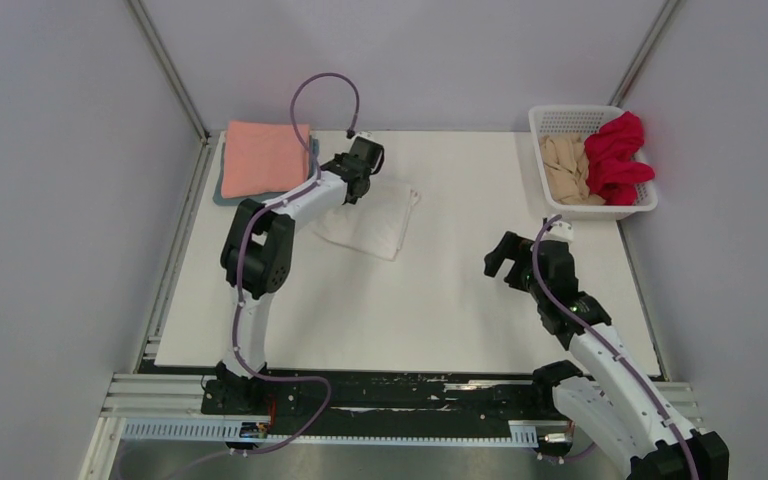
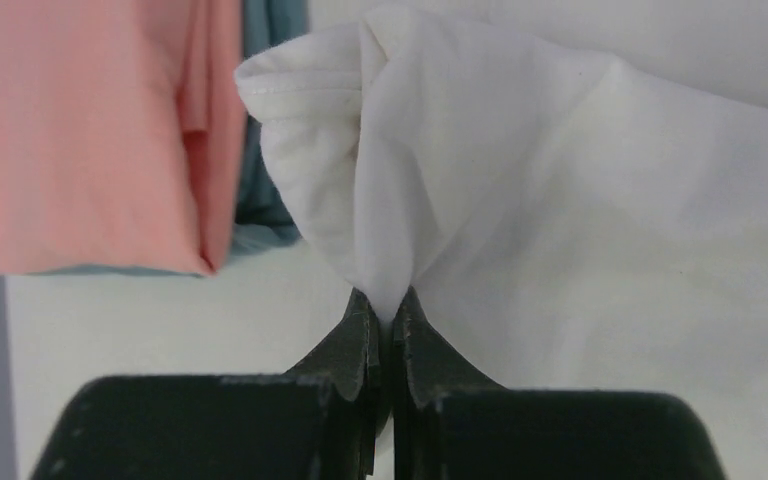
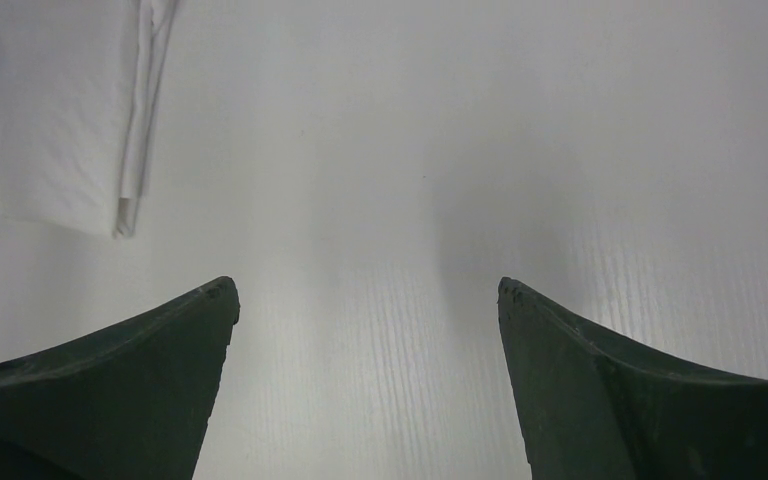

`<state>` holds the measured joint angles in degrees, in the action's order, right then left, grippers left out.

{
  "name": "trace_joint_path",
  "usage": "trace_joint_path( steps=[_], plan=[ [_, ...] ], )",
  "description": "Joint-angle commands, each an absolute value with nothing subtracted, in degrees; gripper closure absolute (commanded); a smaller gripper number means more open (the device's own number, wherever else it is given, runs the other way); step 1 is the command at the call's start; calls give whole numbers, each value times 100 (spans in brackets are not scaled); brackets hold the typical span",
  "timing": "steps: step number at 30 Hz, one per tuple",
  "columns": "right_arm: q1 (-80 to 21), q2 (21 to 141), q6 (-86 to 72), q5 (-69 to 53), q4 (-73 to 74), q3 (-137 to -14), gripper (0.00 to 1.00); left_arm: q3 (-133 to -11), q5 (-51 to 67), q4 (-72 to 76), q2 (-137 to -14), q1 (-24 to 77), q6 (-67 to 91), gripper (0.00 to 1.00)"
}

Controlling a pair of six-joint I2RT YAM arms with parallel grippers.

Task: Fold and stack the t-shirts
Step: Put the neatly folded tshirt into the corner of the board with the left arm

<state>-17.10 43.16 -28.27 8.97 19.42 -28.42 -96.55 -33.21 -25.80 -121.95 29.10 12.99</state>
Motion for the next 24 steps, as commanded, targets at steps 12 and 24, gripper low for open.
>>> trace_joint_path(
  steps=[12,24],
  plan=[
    [-1686,4647,-2637,1142,1328,-2714,0,-10772,-4401,-380,-11986,1921,-2217,100],
    [-1686,4650,-2689,1437,1330,-2649,0,-11621,-4435,-1065,-11607,1872,-2313,100]
  ],
)
